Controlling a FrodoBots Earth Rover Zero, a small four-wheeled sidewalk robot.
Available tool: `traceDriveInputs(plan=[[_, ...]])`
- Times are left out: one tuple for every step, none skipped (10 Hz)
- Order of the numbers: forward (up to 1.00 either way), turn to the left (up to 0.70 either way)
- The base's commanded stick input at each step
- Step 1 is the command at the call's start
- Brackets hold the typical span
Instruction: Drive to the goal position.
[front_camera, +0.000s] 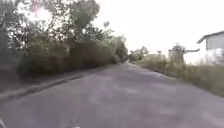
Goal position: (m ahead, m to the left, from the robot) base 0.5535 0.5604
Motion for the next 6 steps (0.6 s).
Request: traceDriveInputs(plan=[[1.00,0.00],[1.00,0.00],[1.00,0.00],[1.00,0.00],[1.00,0.00],[1.00,0.00]])
